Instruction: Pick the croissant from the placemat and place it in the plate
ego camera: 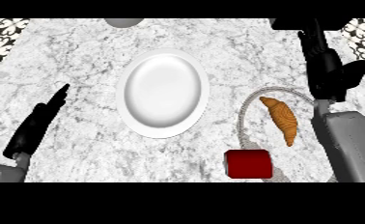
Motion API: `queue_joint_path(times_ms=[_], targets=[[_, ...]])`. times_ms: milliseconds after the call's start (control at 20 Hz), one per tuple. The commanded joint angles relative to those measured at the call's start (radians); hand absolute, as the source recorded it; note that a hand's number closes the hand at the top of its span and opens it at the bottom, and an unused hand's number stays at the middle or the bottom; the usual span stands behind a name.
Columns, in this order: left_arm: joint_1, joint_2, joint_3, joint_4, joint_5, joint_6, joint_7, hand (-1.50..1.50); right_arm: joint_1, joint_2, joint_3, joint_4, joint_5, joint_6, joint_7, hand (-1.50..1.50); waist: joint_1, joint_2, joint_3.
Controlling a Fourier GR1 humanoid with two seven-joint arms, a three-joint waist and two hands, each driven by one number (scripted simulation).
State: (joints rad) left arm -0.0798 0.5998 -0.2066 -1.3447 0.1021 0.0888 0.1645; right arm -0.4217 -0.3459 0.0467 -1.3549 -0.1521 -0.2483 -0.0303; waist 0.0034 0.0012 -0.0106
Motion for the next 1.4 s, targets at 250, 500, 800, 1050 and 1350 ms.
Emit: queue_joint_path(times_ms=[250,500,800,1050,1350], targets=[[0.037,-0.020,0.098,-0.076,-0.046,0.127,-0.224,0.00,0.029,0.107,-0.093,-0.148,-0.425,0.296,0.055,-1.50,0.002,-0.015,0.012],[0.142,-0.057,0.100,-0.120,-0.031,0.139,-0.267,0.00,0.309,0.110,-0.092,-0.306,-0.078,-0.006,-0.279,-1.50,-0.023,-0.013,0.011],[0.170,-0.097,0.113,-0.114,-0.050,0.122,-0.318,0.00,0.593,0.145,-0.093,-0.567,-0.125,0.072,-0.348,-1.50,-0.014,-0.005,0.010],[0.204,-0.122,0.096,-0.154,-0.082,0.140,-0.303,0.00,0.638,-0.025,-0.112,-0.565,-0.095,0.206,-0.233,-1.50,-0.007,-0.004,0.010],[0.209,-0.105,0.102,-0.160,-0.087,0.127,-0.315,0.00,0.700,-0.253,-0.127,-0.621,0.060,0.263,-0.033,-1.50,-0.005,-0.003,0.008]])
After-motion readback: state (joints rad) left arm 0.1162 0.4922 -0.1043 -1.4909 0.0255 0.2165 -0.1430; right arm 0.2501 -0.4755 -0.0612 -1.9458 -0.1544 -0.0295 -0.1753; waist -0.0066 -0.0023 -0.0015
